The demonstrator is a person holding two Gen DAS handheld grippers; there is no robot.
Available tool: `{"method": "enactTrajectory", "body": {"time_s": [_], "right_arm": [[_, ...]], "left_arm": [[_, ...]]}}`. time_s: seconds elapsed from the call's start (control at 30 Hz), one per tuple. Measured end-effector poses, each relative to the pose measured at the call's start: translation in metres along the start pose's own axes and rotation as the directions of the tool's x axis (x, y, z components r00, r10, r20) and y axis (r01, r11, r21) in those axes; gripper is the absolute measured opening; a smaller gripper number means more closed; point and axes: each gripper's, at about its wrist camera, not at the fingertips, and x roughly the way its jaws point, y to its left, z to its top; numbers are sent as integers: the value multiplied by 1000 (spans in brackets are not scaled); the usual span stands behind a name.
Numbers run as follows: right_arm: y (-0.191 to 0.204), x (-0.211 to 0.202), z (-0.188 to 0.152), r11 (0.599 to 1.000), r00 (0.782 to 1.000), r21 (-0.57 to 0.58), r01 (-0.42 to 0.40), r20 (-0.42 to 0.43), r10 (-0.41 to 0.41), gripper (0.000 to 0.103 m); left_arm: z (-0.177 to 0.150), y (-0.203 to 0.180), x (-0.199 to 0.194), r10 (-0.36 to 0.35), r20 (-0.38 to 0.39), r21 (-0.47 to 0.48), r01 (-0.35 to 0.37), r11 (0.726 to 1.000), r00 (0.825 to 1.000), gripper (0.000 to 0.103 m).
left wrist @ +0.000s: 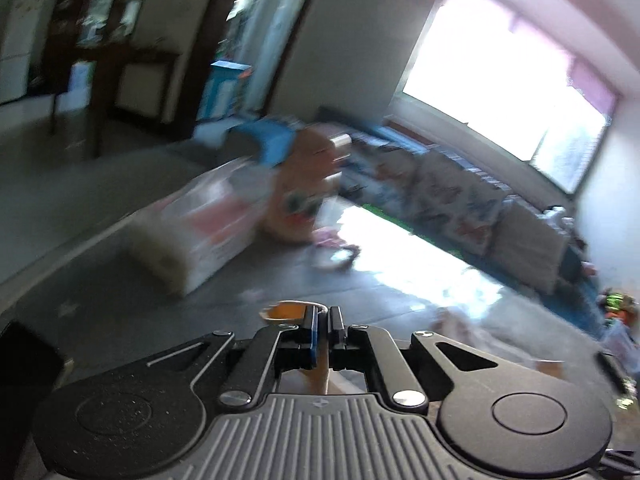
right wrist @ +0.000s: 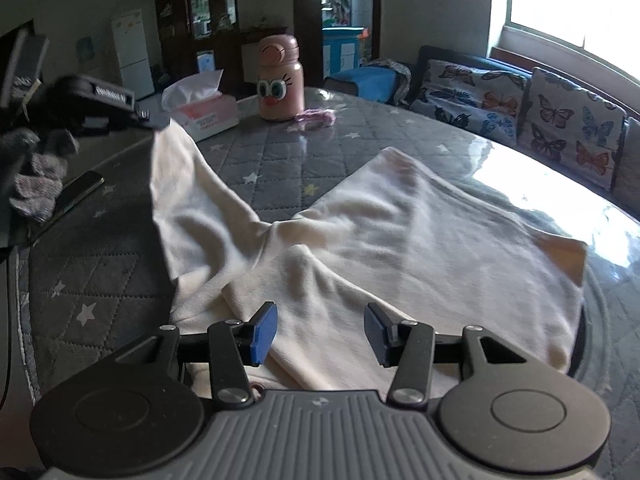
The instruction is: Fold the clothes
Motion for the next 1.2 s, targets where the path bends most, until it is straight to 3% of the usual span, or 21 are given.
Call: {"method": "enactTrajectory", "body": {"time_s": [0.2, 0.37, 0.5, 0.7, 0.87, 0.93, 1.03, 1.2], "right_arm": [[-21, -24, -13, 998, 999, 54, 30, 38, -32, 49], [-40, -40, -26, 993, 997, 102, 52, 59, -59, 49], [-55, -50, -35, 987, 994, 140, 74, 70, -84, 49], [-74, -57, -49, 976, 992, 192, 103, 55, -116, 49], [-83, -64, -57, 967, 989, 223, 125, 50, -139, 49], [-86, -67, -58, 963, 987, 233, 133, 51, -149, 49], [-89, -71, -59, 958, 985, 247, 143, 60, -163, 49], [-91, -75, -58, 954, 985, 268, 133, 71, -158, 47]], "left_arm": [[3, -77, -17, -198, 12, 97, 196, 976, 980, 5], [-12, -135, -21, -338, -43, 168, 341, 925, 940, 5], [-31, -178, -20, -434, -111, 207, 448, 870, 894, 5], [-65, -211, -4, -483, -262, 237, 541, 807, 835, 6], [-89, -218, -5, -480, -353, 274, 579, 768, 803, 11], [-92, -213, -10, -470, -350, 291, 571, 768, 811, 16], [-85, -196, -13, -463, -328, 280, 553, 784, 823, 34], [-77, -158, -22, -390, -285, 324, 471, 821, 876, 32]]}}
